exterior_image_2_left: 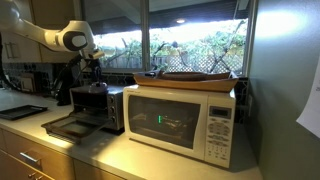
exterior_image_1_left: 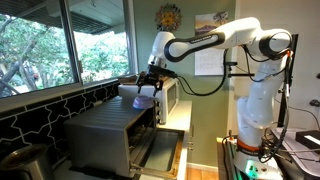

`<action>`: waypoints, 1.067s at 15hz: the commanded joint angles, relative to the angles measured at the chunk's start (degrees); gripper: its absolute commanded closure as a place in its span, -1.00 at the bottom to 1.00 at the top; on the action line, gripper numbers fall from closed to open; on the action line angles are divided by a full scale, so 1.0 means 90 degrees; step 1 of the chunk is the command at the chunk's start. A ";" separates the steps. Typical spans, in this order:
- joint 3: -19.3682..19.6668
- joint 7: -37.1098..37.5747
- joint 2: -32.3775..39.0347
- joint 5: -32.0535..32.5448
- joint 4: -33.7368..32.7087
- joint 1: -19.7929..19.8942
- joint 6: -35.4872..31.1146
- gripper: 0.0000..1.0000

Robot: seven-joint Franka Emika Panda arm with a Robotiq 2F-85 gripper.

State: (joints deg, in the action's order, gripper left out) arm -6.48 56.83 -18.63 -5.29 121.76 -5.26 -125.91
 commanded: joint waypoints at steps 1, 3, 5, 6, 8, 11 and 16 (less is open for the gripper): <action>0.0234 -0.0699 -0.0761 -0.0904 0.0971 -0.0010 -0.0756 -1.00; 0.0389 -0.1347 -0.1038 -0.1448 0.1382 -0.0109 -0.1302 -1.00; 0.0541 -0.2189 -0.1217 -0.2089 0.1759 -0.0275 -0.1939 -1.00; 0.0624 -0.2661 -0.1293 -0.2421 0.1914 -0.0380 -0.2177 -1.00; 0.0839 -0.3604 -0.1434 -0.3223 0.2226 -0.0663 -0.2626 -1.00; 0.1237 -0.5029 -0.1589 -0.4446 0.2550 -0.1180 -0.2928 -1.00; 0.1312 -0.6556 -0.1718 -0.5828 0.2790 -0.1130 -0.2634 -1.00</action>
State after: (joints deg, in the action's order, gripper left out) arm 4.57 4.64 -31.67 -51.91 144.30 -15.14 -150.68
